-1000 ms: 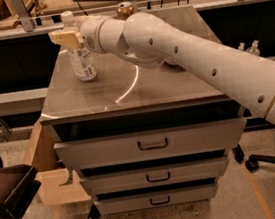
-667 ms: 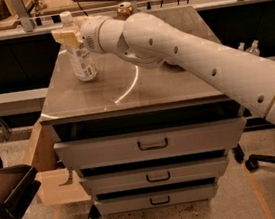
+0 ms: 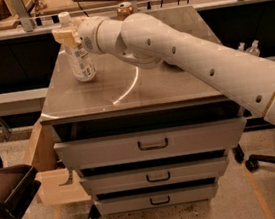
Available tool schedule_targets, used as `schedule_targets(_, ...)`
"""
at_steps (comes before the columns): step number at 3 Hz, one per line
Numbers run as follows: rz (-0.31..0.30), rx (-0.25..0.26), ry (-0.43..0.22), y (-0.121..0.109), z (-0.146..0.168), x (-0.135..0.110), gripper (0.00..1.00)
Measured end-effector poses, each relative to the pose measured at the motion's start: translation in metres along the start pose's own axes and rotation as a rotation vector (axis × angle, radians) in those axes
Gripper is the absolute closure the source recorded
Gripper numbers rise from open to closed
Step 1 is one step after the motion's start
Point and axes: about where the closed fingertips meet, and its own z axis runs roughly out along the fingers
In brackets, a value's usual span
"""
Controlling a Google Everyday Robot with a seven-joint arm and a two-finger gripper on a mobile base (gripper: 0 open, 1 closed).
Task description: Pick blue plastic bottle
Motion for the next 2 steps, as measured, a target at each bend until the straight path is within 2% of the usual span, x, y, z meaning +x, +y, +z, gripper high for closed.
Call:
schedule_targets(1, 0.007, -0.008, -0.008, -0.001, -0.003, -0.003, 1.0)
schedule_targets(2, -0.005, -0.014, -0.047, -0.01, -0.023, -0.021, 1.0)
